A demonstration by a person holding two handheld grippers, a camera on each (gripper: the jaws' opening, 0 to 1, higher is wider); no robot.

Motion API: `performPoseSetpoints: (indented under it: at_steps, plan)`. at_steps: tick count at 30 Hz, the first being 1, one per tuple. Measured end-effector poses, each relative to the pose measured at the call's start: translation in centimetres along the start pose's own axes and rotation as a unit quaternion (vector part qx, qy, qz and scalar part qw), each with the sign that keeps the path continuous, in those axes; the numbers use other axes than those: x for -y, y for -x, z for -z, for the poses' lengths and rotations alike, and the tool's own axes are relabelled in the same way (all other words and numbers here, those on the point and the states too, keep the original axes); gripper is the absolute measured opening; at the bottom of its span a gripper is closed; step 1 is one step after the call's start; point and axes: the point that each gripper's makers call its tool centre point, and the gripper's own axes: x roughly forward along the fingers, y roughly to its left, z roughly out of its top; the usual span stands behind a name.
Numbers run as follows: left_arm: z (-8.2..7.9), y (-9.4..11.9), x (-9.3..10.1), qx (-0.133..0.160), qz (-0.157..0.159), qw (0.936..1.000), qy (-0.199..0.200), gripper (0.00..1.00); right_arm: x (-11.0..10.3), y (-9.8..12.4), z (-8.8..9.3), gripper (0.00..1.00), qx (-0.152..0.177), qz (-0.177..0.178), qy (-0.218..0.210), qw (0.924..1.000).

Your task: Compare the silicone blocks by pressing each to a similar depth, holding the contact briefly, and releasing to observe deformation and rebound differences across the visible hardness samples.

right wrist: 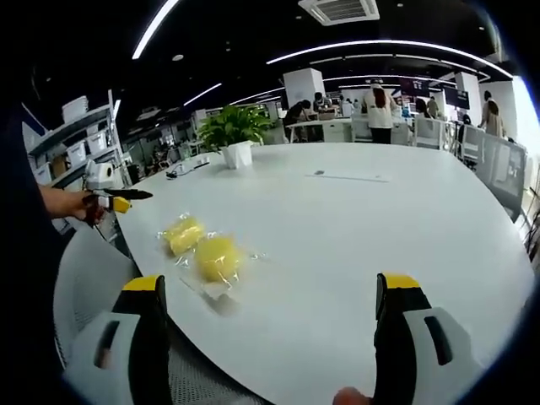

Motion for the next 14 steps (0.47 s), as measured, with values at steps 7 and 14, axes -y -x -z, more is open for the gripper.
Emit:
performPoseSetpoints:
  at_steps: [7, 14]
  plan:
    - [0.3, 0.0, -0.5, -0.004, -0.005, 1.0, 0.006, 1.0, 0.0, 0.0, 0.1, 0.97, 0.001, 0.003, -0.003, 1.0]
    - [0.0, 0.3, -1.0, 0.002, -0.016, 0.9998, 0.012, 1.0, 0.2, 0.2, 0.4, 0.97, -0.006, 0.004, -0.001, 1.0]
